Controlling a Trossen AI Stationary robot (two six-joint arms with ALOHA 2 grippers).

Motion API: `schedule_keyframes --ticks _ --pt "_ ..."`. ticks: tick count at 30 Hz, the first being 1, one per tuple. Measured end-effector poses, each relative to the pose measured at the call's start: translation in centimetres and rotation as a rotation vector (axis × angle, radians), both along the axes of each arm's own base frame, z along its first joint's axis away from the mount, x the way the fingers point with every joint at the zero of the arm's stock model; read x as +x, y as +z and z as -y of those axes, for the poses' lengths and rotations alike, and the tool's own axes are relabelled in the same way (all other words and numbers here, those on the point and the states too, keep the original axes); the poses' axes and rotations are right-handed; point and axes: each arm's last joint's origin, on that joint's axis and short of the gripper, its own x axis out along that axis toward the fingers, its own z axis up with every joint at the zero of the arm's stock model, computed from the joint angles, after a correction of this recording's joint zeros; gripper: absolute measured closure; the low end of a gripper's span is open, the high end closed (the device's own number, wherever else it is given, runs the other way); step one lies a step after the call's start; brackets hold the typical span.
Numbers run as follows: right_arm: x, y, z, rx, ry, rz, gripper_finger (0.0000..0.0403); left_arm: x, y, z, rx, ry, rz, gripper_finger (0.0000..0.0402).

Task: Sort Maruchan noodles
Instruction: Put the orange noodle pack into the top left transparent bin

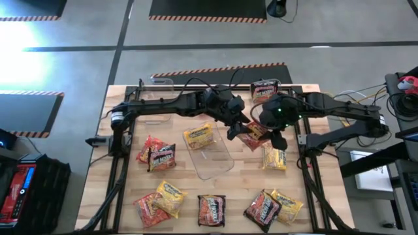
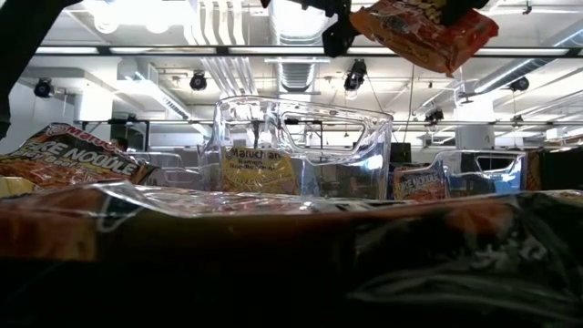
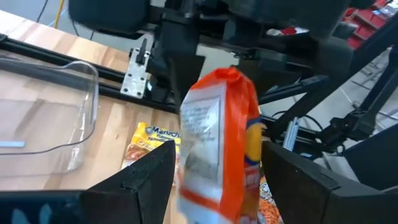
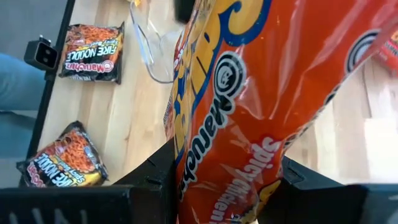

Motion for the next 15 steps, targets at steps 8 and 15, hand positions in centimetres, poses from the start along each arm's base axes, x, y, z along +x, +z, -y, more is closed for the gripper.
schedule_keyframes --ticks 8,15 --pt "1.5 1.2 0.2 -0.049 0.056 0.032 0.0271 0.0 0.0 0.1 -0.010 -0.016 -0.001 0.0182" --pt "2.3 2.1 0.3 -0.076 0.085 0.054 0.0271 0.0 -0.1 0.1 -0.018 -0.032 -0.004 0.0200"
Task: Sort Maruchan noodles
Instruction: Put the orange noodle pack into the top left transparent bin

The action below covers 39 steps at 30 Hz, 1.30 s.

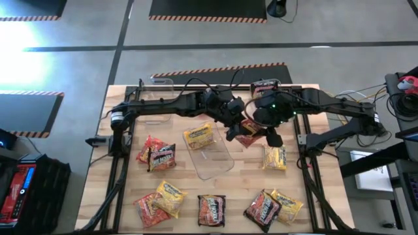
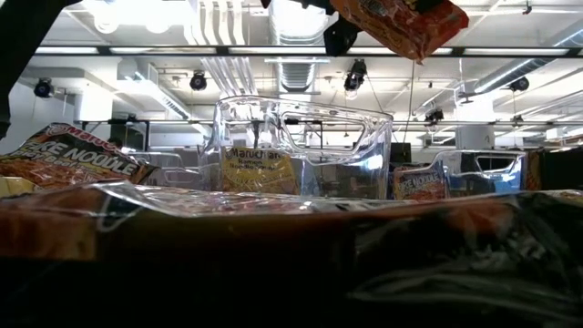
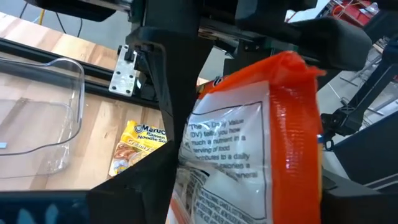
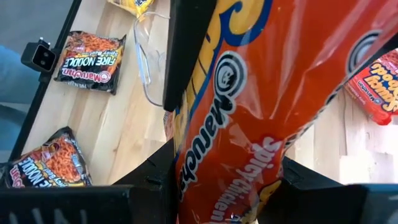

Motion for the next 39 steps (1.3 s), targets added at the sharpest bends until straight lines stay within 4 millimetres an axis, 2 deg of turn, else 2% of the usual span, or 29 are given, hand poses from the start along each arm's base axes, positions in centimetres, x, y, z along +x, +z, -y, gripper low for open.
schedule_keyframes --ticks 8,14,17,23,29,34,39 --pt "-0.2 0.3 0.0 0.033 -0.035 0.000 0.0267 0.0 -0.1 0.0 -0.010 -0.006 0.000 0.0269" --pt "-0.9 0.9 -0.1 0.076 -0.083 -0.036 0.0234 -0.1 -0.5 0.1 -0.034 -0.015 -0.034 0.0272" --pt "-1.6 1.9 -0.2 0.087 -0.096 -0.045 0.0215 -0.1 -0.6 0.1 -0.037 -0.014 -0.040 0.0271" --pt "-4.1 4.6 -0.6 0.144 -0.165 -0.109 0.0199 -0.1 -0.6 0.1 -0.048 -0.001 -0.041 0.0271" --pt "-7.1 5.7 -1.1 0.241 -0.278 -0.053 0.0209 -0.2 -0.3 -0.1 -0.038 0.027 -0.033 0.0271" --pt "-8.8 5.5 -1.3 0.306 -0.329 0.080 0.0216 -0.9 1.1 -0.3 0.005 0.021 0.015 0.0271" --pt "-9.1 3.2 -1.3 0.329 -0.352 0.235 0.0218 -2.2 2.8 -1.3 0.090 0.117 0.045 0.0271"
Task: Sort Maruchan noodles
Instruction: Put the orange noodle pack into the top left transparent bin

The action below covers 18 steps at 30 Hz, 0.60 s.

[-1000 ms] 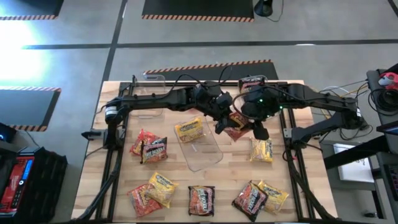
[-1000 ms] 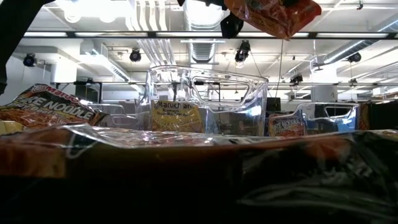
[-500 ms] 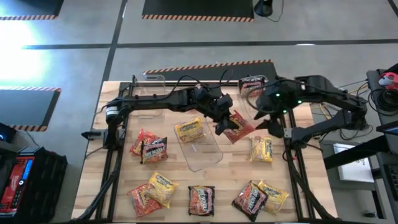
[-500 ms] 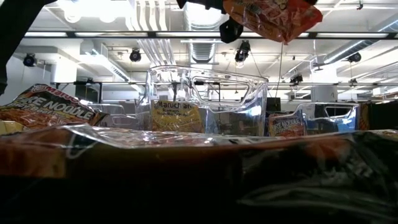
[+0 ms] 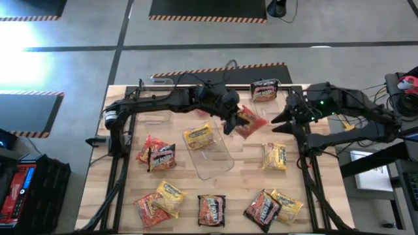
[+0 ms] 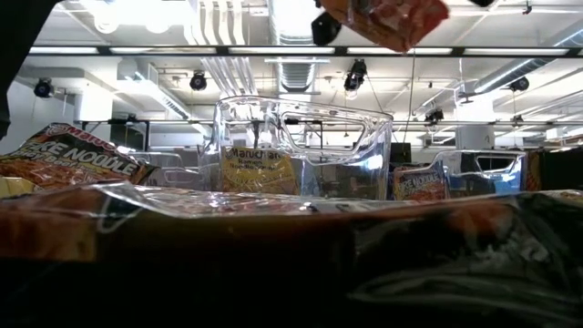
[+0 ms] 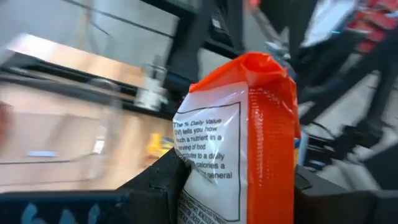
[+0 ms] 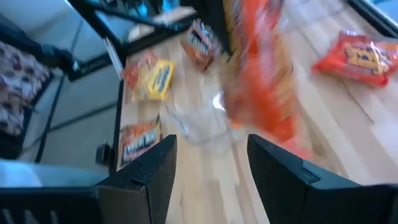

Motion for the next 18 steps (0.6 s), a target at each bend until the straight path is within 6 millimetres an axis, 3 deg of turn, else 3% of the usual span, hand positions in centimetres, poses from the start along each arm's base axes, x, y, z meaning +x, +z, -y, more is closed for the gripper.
schedule_keyframes --ticks 11,18 --pt "3.1 -6.8 0.5 -0.006 -0.032 0.400 0.0218 -3.8 4.7 -1.3 0.154 0.214 0.094 0.0271" --pt "5.0 -10.0 1.1 -0.030 -0.177 0.674 0.0218 -6.1 7.9 -1.2 0.229 0.402 0.197 0.0271"
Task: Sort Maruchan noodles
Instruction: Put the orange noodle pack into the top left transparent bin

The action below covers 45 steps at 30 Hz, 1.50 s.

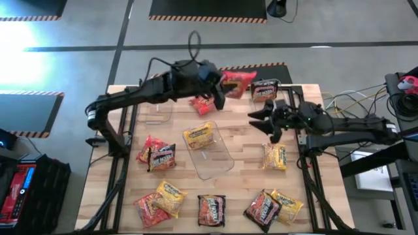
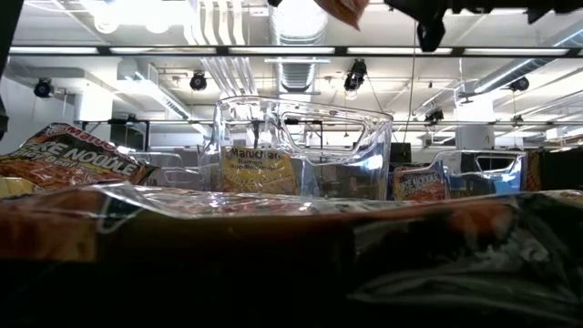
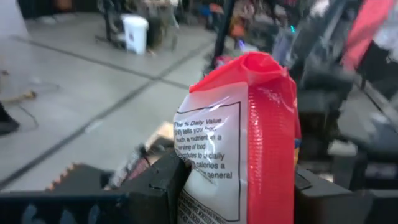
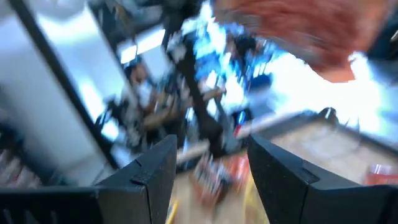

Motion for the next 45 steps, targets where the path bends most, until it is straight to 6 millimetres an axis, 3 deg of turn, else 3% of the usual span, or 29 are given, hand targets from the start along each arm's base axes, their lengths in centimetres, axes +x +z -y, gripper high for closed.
schedule_keyframes --ticks 6,12,19,25,33,45 --pt "1.0 -1.6 0.7 0.038 -0.193 0.210 0.0218 -0.3 1.5 0.4 0.019 -0.002 0.121 0.0271" --pt "2.4 -2.0 1.0 0.062 -0.212 0.328 0.0218 0.2 2.0 0.8 0.044 -0.014 0.266 0.0271" --pt "3.6 -1.9 1.4 0.030 -0.284 0.449 0.0218 1.1 -0.9 1.5 0.092 -0.097 0.563 0.0271" --pt "4.3 -0.8 1.4 -0.033 -0.277 0.488 0.0218 -0.1 -3.3 1.0 0.043 -0.118 0.718 0.0271" --pt "5.1 0.6 1.4 -0.088 -0.256 0.518 0.0218 -0.6 -4.7 1.0 -0.014 -0.136 0.759 0.0271" --pt "6.8 2.9 1.4 -0.192 -0.144 0.569 0.0218 -0.5 -5.0 1.6 -0.045 -0.182 0.766 0.0271"
